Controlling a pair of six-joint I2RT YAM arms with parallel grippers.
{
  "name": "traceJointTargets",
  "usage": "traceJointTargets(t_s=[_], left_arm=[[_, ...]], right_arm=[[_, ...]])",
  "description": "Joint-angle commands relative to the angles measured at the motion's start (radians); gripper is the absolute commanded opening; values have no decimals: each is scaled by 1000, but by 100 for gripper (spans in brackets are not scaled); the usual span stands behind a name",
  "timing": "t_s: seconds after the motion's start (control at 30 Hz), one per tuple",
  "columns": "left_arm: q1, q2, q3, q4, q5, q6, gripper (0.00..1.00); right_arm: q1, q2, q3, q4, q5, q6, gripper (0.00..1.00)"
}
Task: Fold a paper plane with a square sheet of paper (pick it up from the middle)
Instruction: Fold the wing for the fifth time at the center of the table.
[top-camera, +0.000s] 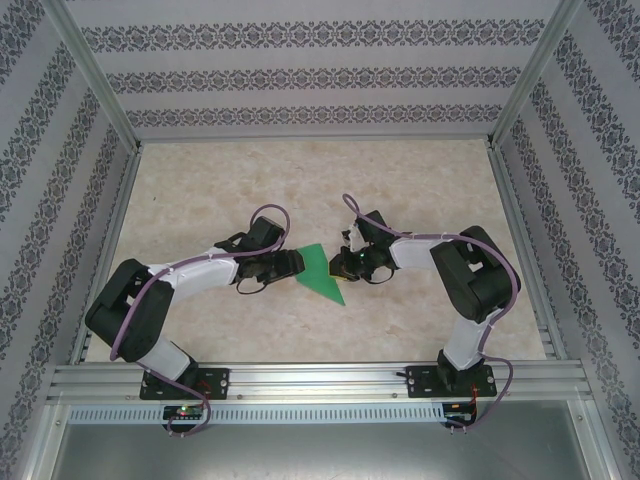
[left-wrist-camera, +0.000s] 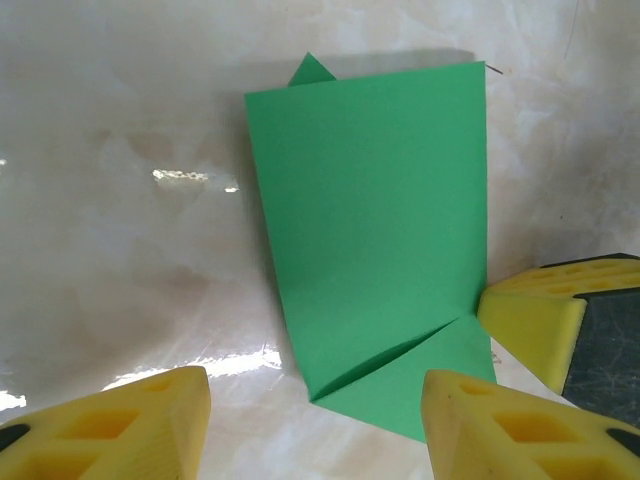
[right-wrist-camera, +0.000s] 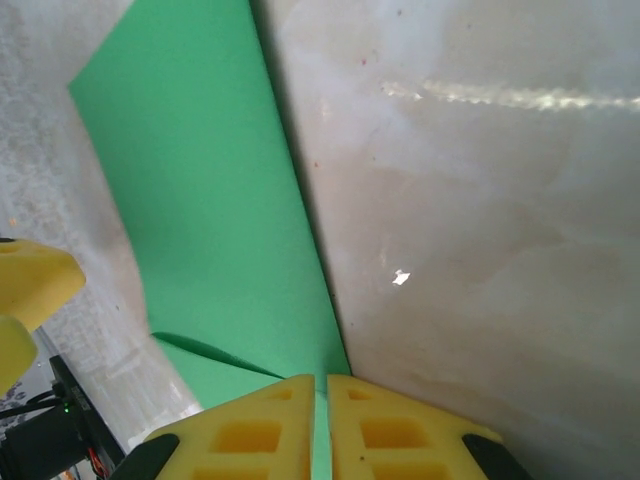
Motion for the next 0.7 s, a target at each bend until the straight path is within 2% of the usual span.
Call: traceJointTargets(t_s=[0.0, 0.3, 0.5, 0.67], left_arm=[[-10, 13, 16, 51, 20, -25, 60], [-14, 27, -8, 105, 73, -110, 60], [-19, 55, -49, 227, 99, -198, 57], [-23, 82, -57, 266, 94, -232, 57]], right_arm=[[-9, 21, -8, 37, 1, -2, 13], [-15, 35, -62, 79, 22, 38, 14], [-19, 45, -98, 134, 29, 73, 15], [-24, 51, -109, 141, 34, 81, 15]])
